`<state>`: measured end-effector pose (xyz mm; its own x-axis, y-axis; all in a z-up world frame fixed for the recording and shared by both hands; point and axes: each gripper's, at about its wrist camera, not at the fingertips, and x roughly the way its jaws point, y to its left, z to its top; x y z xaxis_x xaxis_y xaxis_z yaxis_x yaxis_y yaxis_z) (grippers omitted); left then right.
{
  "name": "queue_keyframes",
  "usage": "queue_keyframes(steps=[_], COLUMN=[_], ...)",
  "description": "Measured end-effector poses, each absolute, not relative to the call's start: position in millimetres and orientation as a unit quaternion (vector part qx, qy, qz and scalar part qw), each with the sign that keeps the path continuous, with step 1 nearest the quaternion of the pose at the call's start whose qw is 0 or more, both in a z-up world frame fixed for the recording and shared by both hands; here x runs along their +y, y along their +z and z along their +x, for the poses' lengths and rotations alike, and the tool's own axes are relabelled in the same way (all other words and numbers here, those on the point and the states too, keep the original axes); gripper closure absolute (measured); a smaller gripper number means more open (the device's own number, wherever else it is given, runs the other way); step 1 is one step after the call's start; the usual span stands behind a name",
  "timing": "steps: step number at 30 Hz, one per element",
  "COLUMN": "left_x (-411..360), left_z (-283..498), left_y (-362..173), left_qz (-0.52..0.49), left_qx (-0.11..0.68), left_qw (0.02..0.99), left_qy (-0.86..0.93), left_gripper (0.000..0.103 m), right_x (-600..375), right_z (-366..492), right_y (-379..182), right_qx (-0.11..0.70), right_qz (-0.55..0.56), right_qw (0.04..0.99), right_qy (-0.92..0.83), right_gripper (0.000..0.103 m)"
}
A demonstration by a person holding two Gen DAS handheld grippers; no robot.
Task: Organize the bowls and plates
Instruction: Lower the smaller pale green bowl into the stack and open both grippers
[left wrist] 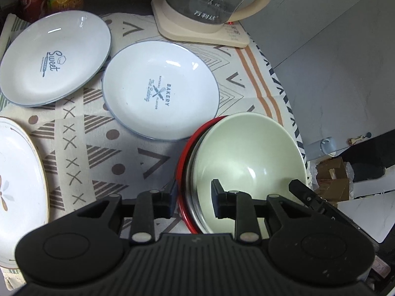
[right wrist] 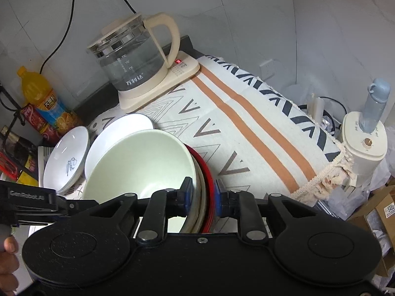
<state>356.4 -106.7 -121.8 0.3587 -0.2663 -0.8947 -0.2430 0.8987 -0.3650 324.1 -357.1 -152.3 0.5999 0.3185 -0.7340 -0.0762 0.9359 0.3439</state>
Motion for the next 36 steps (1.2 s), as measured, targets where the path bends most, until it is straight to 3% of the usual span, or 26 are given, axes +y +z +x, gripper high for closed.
queue_keyframes(steps=[4,8,19,23,28,34,36], left_x=[-104,-101,-97,-96,-93,-86,-83], left_z=[357,357,353,350,344,338,335], left_y=[-128,-130,-126,-119,-110,-108,-107], left_qz=[-0.227,-0.229,-0.235,-0.234,-0.228,-0.226,-0.225], left_qx=[0.570,0.570,0.561,0.556,0.545,0.538,0.535], left_qw=[0.790,0.789,0.794,0.797,0.807,0.812,0.814], left_qy=[0.000,0.008,0.001,-0.001,-0.004,-0.005,-0.003], left_gripper=[0.077,0.077,0.077,0.075,0.053,0.041,0.038], right_x=[-357,-358,-358,-357,-351,-342,-336], right_z=[319,316,319,317,315,317,314], right_y=[-145,-142,-141,-134,-126,-120,-118], right_qx=[0.424,0.424,0.435,0.432,0.425,0.422,0.419], right_qz=[0.128,0.119,0.119,0.116,0.114,0.107,0.102], right_qw=[0.889,0.888,0.882,0.884,0.887,0.889,0.889], right_qy=[0.120,0.135,0.134,0.136,0.140,0.146,0.151], right_gripper=[0.083,0.097,0.096,0.091,0.085,0.071,0.054])
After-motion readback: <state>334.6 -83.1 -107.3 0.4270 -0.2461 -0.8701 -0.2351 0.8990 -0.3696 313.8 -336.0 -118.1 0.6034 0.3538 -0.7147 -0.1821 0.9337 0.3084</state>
